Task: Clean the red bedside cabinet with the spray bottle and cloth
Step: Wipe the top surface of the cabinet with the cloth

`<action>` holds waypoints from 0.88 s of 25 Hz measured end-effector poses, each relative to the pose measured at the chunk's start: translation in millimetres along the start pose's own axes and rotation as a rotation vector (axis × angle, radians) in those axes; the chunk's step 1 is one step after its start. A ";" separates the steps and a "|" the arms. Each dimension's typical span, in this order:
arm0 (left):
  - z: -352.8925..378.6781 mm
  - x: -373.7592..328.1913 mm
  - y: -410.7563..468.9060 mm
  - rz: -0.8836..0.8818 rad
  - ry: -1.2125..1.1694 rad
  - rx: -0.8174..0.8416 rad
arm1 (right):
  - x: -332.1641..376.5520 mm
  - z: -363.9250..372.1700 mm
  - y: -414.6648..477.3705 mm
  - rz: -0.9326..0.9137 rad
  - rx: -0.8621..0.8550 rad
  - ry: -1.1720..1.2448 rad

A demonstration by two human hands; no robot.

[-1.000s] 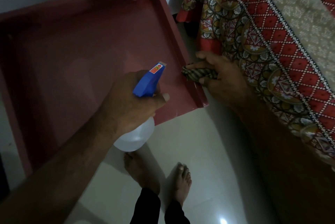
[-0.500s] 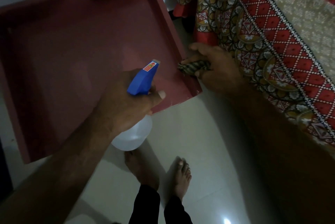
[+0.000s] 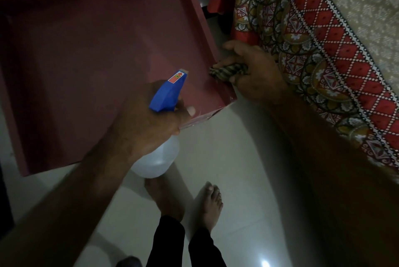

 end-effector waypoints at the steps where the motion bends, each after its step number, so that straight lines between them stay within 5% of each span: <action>1: 0.4 0.7 -1.2 -0.006 0.007 0.001 | -3.7 0.3 -6.8 0.018 -0.004 -0.002; 22: 31.2 -9.5 -75.8 -0.106 0.019 -0.068 | -50.5 20.0 -88.2 0.112 -0.193 0.023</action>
Point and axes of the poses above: each hand's wrist, its own y-axis towards the middle knuckle, its own z-axis out of the palm, x = y × z, the point moved 6 cm from there along y, towards the middle knuckle, and after that the axes turned 15 degrees about z, right-handed, at the moved point
